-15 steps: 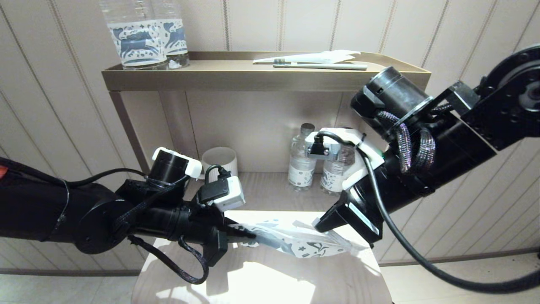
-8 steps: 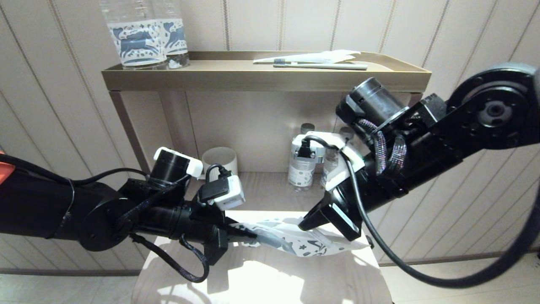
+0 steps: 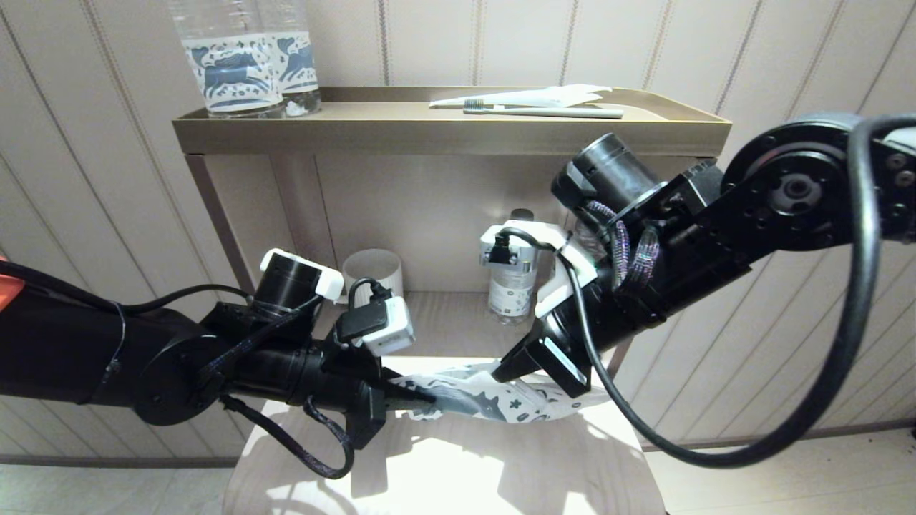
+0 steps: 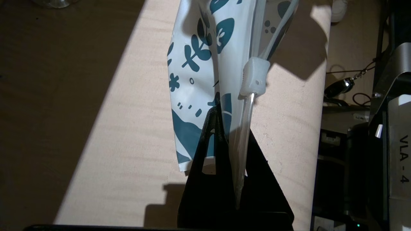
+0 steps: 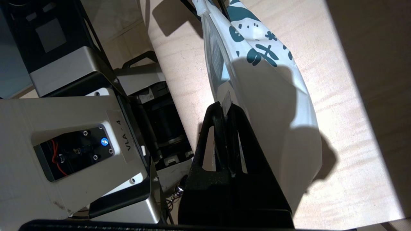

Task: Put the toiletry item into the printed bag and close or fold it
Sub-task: Place the toothpaste in the storage bag

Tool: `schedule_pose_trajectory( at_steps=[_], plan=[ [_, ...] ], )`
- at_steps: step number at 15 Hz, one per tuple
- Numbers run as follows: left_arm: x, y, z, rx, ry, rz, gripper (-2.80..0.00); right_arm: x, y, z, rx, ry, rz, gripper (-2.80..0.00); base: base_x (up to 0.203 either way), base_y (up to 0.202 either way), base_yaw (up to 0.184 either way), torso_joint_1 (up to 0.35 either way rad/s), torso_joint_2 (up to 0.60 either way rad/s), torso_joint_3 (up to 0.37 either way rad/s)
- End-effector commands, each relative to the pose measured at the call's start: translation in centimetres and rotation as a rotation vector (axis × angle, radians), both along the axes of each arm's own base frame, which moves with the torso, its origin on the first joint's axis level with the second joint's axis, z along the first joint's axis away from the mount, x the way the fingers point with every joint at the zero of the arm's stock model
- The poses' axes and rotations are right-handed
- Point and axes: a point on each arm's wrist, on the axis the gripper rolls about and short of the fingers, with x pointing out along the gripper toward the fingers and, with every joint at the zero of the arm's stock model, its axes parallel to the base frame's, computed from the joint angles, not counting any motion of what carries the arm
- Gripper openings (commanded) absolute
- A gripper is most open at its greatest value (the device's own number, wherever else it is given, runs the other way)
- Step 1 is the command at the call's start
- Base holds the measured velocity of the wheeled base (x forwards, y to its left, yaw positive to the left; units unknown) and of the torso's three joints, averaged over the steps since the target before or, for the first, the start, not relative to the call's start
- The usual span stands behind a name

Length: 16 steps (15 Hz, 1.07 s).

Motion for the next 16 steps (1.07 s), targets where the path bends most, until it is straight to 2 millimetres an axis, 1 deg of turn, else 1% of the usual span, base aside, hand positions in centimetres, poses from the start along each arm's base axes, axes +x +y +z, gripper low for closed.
schedule_pose_trajectory(
  at_steps=[1,3,7,11,13,16],
  plan=[
    [0.0,0.0,0.0,-0.001,-0.002,-0.005,-2.8,-0.3,-0.1,0.5,0.01,-0.01,0.006,-2.8,0.0,0.0,0.0,0.0,0.0,0.0],
    [0.0,0.0,0.0,0.0,-0.008,-0.009,-2.8,-0.8,0.2,1.0,0.022,-0.023,0.022,-2.8,0.0,0.0,0.0,0.0,0.0,0.0],
    [0.0,0.0,0.0,0.0,-0.011,-0.01,-2.8,-0.4,0.5,1.3,0.033,-0.037,0.022,-2.8,0.0,0.0,0.0,0.0,0.0,0.0],
    [0.0,0.0,0.1,-0.001,-0.012,-0.01,-2.8,0.3,1.0,0.5,0.018,-0.022,0.021,-2.8,0.0,0.0,0.0,0.0,0.0,0.0],
    [-0.1,0.0,0.1,-0.002,-0.012,-0.011,-2.8,0.9,1.5,-0.3,0.013,-0.019,0.022,-2.8,0.0,0.0,0.0,0.0,0.0,0.0],
    [-0.1,0.0,0.1,-0.001,-0.018,-0.015,-2.8,1.0,1.4,-0.6,0.007,-0.02,0.023,-2.8,0.0,0.0,0.0,0.0,0.0,0.0]
  ],
)
